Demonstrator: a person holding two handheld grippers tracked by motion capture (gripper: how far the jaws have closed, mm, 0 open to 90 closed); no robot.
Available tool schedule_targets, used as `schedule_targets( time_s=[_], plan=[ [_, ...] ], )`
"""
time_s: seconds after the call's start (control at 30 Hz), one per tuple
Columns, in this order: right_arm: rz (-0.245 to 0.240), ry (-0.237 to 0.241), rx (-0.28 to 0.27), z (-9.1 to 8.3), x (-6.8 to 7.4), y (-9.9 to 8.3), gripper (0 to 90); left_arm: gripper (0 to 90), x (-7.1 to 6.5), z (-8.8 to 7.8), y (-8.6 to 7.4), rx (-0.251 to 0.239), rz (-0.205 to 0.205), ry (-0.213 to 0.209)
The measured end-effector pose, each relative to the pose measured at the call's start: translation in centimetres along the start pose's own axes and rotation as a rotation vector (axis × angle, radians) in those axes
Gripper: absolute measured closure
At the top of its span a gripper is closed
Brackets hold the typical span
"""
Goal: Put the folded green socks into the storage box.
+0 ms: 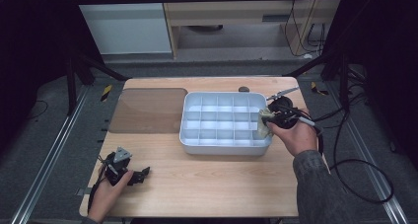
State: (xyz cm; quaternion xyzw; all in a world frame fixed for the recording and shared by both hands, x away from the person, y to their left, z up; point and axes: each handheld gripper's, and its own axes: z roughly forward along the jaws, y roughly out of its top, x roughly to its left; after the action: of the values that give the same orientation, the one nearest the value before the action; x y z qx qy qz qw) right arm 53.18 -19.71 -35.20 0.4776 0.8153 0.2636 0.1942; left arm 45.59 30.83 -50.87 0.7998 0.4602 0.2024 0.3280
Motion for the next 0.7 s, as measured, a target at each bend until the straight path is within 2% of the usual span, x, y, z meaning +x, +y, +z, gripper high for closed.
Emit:
schedule_targets(
  time_s=[0.43,0.7],
  plan=[
    [0.001,-0.003,-0.006,0.57,-0.19,-0.43,70.4,0.0,-0.07,-0.13,-0.11,0.003,0.004,-0.003],
    [-0.026,-0.007,-0.002,0.65,0.30,-0.45,70.5,0.0,-0.09,-0.15,-0.13,0.004,0.005,-0.003]
  ],
)
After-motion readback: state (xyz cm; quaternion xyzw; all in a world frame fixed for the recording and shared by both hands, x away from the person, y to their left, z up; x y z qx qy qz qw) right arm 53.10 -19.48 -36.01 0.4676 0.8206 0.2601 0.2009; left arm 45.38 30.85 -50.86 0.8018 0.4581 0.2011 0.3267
